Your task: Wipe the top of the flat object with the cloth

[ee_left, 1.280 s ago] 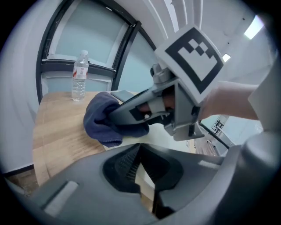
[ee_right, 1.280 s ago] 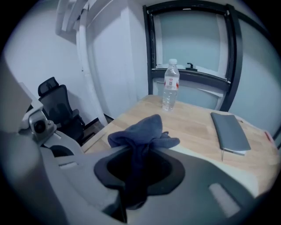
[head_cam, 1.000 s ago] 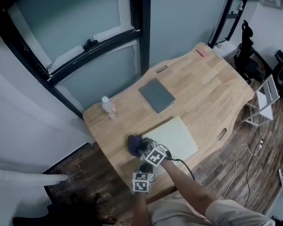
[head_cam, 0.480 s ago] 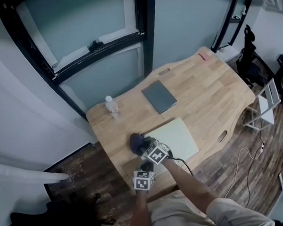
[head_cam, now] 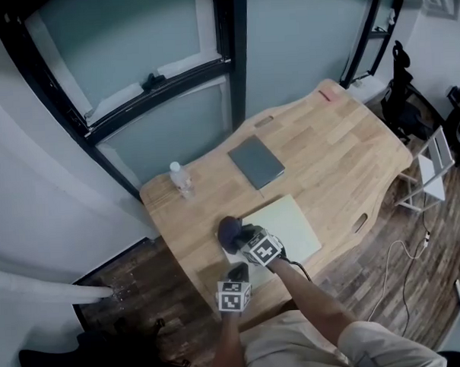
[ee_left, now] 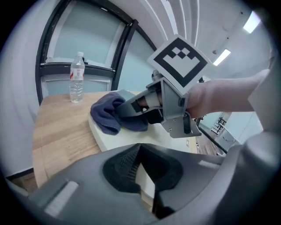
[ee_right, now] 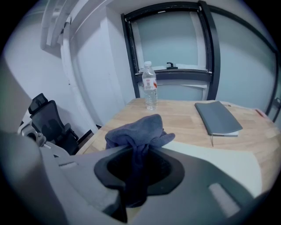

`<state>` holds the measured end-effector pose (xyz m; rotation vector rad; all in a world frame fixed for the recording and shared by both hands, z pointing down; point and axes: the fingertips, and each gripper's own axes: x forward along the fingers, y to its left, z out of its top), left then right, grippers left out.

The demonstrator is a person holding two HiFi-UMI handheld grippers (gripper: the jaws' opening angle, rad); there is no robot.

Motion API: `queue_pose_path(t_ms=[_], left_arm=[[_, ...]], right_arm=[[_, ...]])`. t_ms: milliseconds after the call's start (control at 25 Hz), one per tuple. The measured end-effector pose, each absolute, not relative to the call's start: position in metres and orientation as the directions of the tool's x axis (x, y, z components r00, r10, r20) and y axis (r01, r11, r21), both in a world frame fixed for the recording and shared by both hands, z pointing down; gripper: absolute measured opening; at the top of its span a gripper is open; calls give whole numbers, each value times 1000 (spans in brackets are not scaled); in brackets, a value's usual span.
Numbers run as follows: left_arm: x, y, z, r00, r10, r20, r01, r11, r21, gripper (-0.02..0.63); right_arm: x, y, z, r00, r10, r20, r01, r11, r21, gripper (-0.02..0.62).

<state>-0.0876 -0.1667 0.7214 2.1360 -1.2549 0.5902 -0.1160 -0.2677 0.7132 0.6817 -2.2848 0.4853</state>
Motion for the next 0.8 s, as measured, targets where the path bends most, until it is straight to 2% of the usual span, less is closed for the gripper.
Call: queue_pose_path(t_ms=[800], left_arm=[[-86,-168,718,454,-637,623,-888,-381,258,8]], right_arm=[[-50,-303,720,-534,-412,738,-658,751,-57,78]])
